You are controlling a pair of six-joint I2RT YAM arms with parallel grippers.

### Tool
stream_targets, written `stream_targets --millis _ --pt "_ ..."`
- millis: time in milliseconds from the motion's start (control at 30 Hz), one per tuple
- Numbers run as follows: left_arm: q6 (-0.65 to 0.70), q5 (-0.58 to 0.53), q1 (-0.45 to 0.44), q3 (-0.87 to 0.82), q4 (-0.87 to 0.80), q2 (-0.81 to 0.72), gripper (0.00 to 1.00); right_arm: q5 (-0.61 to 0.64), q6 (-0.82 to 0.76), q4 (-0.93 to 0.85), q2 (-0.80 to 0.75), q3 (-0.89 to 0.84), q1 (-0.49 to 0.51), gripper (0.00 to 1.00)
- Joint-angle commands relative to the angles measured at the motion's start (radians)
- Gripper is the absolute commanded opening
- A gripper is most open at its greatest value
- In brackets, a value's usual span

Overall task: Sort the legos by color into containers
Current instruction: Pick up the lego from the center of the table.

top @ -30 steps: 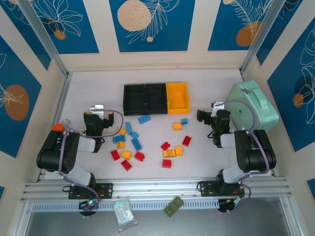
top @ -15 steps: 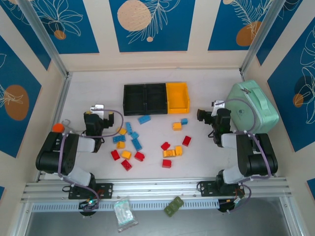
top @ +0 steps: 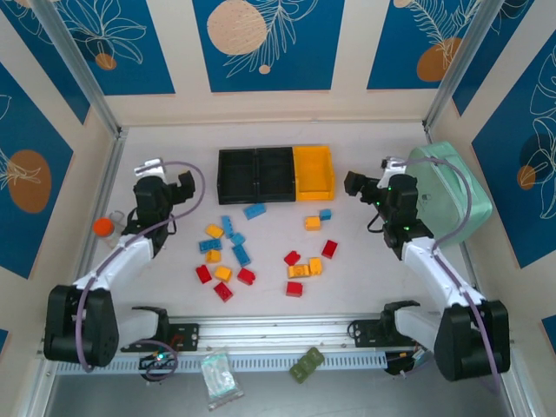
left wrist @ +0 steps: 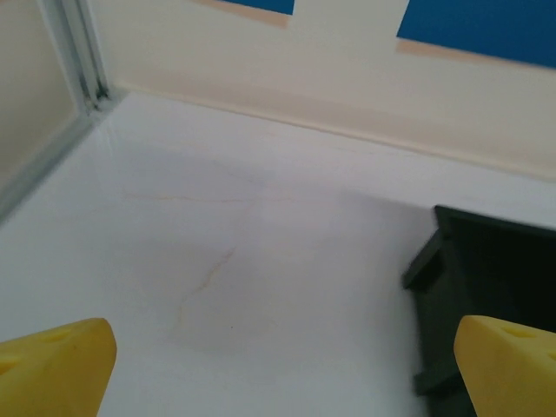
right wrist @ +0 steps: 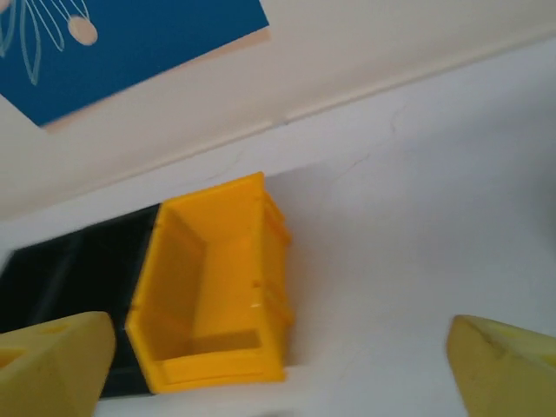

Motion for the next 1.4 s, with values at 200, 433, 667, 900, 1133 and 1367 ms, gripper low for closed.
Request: stream_targets --millis 200,433,667,900,1133,1367 --pt "-0.249 0.477 -0.009 -0.009 -0.364 -0.119 0.9 -0.144 0.099 -0.537 0.071 0.17 0.108 0.86" --pt "-0.246 0.624 -0.091 -0.071 -0.51 -0.225 0.86 0.022 0.075 -0.623 0.246 0.252 0.295 0.81" --pt "-0.251 0.568 -0.201 -0.108 -0.629 -0.336 0.83 0.121 0.078 -0.648 0.499 0.375 0.416 0.81" --pt "-0.294 0.495 -0.308 -0.153 -0.624 -0.372 0.83 0.161 0.087 -0.649 0.697 0.48 0.466 0.78" --pt "-0.326 0.477 -0.351 -0.187 -0.575 -0.35 0.83 0.18 0.088 -0.682 0.808 0.555 0.48 0.57" --pt "-0.327 0.468 -0.364 -0.19 -0.564 -0.335 0.83 0.182 0.079 -0.738 0.77 0.563 0.505 0.34"
